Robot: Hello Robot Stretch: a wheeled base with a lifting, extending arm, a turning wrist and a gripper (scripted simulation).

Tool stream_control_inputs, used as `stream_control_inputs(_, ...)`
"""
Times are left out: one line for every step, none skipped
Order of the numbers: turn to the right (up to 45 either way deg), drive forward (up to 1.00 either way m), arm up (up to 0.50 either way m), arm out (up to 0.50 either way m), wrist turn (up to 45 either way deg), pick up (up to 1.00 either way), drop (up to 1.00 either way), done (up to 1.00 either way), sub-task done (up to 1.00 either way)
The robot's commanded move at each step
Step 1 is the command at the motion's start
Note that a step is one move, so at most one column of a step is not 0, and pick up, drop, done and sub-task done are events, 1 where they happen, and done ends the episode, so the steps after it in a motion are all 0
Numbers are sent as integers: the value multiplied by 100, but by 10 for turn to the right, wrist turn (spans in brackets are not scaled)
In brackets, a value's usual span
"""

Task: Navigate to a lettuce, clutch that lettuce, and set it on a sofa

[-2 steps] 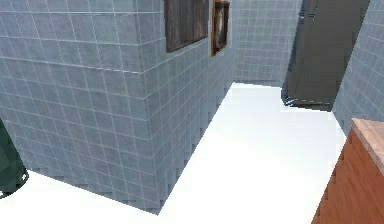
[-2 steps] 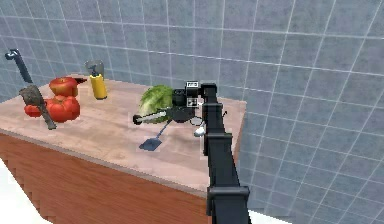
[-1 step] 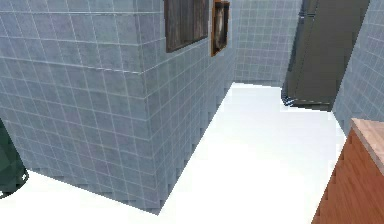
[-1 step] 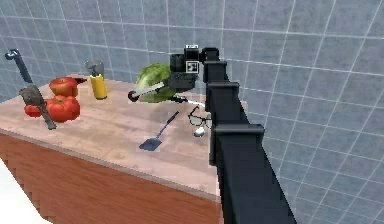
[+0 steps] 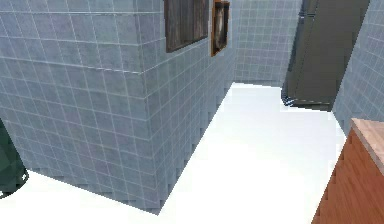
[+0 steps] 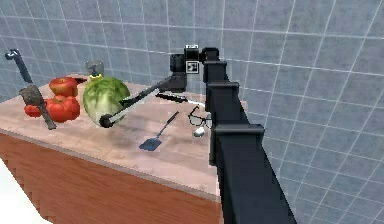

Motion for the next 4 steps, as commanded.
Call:
stream_control_inputs(0, 0, 0, 0, -420, 0, 0, 0, 0)
stream_control_inputs(0, 0, 0, -40, 0, 0, 0, 0, 0)
stream_control_inputs(-450, 0, 0, 0, 0, 0, 0, 0, 0)
stream_control_inputs(-450, 0, 0, 0, 0, 0, 0, 0, 0)
